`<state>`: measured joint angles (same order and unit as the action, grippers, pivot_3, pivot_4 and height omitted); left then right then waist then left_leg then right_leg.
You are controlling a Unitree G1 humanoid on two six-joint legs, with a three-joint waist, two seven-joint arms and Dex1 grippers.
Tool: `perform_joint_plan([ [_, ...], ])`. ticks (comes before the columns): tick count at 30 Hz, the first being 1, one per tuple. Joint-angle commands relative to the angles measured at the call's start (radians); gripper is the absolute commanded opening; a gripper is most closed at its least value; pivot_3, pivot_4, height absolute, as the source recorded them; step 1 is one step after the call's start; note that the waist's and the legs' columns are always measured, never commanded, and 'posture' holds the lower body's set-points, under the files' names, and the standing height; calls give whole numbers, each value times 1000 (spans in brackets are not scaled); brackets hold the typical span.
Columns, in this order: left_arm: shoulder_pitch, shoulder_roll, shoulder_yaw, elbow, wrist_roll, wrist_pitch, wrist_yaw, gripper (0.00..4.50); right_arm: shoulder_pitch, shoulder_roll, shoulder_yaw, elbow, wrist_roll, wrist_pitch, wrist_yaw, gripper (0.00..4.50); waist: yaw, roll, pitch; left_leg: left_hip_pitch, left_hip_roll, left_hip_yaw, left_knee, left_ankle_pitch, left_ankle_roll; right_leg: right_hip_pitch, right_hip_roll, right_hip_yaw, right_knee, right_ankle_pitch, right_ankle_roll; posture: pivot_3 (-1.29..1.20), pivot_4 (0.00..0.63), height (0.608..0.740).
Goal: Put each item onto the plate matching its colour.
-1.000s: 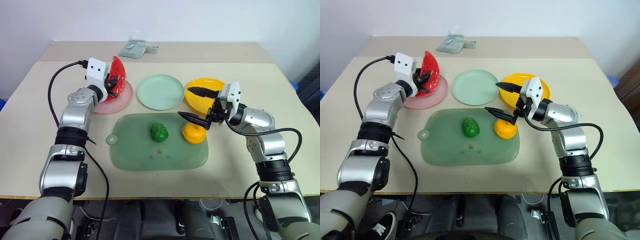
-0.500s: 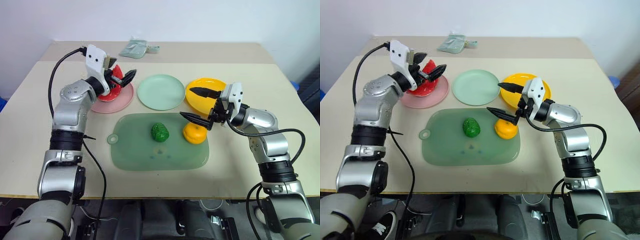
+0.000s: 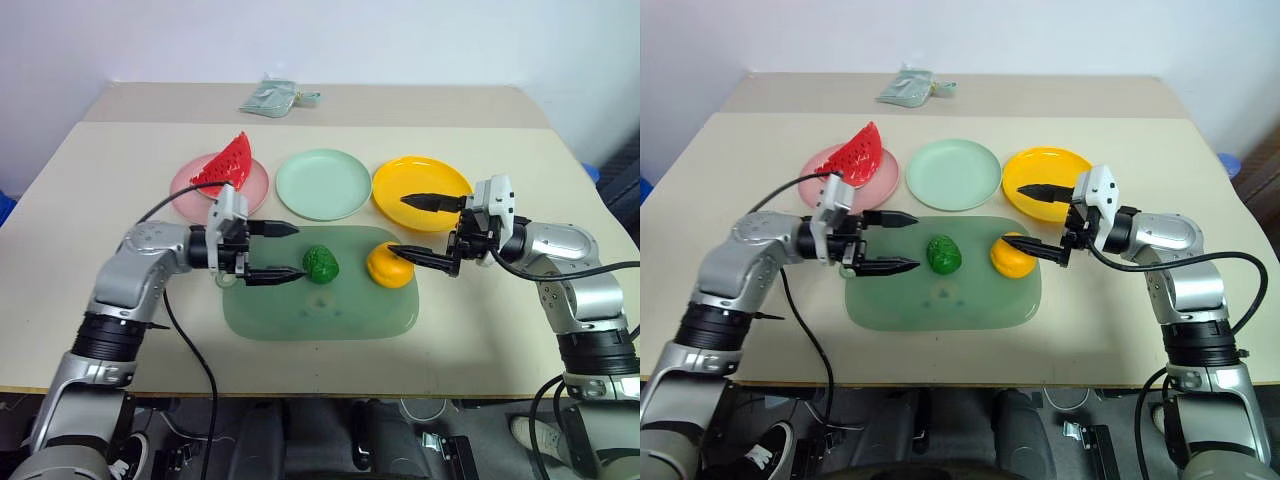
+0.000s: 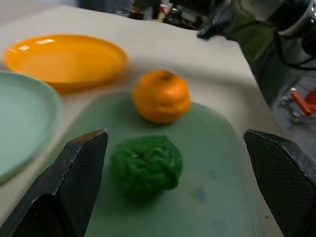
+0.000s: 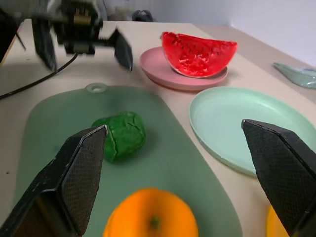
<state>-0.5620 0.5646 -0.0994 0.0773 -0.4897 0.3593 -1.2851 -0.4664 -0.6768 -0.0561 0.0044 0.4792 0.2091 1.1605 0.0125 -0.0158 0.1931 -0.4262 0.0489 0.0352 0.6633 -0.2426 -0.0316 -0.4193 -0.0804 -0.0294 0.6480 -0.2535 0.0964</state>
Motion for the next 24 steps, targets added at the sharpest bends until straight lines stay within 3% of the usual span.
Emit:
perform_joint_plan([
  [1,-9,-36,-29,31,86,-129,32,4487,19,6,-29,-63,23,3,-22,4500,0,0,0,0,0,0,0,0,0,0,0,0,0,0,0,0,150,740],
  [7,-36,-119,-98,188,262,-331,125,4487,18,-1,-16,-66,-7,-5,-47,4500,1,0,0,0,0,0,0,0,0,0,0,0,0,0,0,0,150,740],
  [13,-47,-173,-109,270,271,-362,104,4487,6,-4,-12,-70,-6,-3,-48,4500,0,0,0,0,0,0,0,0,0,0,0,0,0,0,0,0,150,740],
  [17,-24,-180,-100,251,257,-357,98,2775,6,-6,-14,-76,-6,0,-50,4500,0,0,0,0,0,0,0,0,0,0,0,0,0,0,0,0,150,740],
  [18,-21,-181,-95,244,261,-362,110,2529,7,-6,-14,-79,-6,1,-50,4500,0,0,0,0,0,0,0,0,0,0,0,0,0,0,0,0,150,740],
  [21,-29,-184,-78,243,255,-353,134,2529,7,-3,-14,-78,-9,0,-50,4500,0,0,0,0,0,0,0,0,0,0,0,0,0,0,0,0,150,740],
  [24,-96,-240,-9,269,230,-330,266,2529,-5,9,-19,-73,0,-2,-57,4500,3,0,0,0,0,0,0,0,0,0,0,0,0,0,0,0,150,740],
])
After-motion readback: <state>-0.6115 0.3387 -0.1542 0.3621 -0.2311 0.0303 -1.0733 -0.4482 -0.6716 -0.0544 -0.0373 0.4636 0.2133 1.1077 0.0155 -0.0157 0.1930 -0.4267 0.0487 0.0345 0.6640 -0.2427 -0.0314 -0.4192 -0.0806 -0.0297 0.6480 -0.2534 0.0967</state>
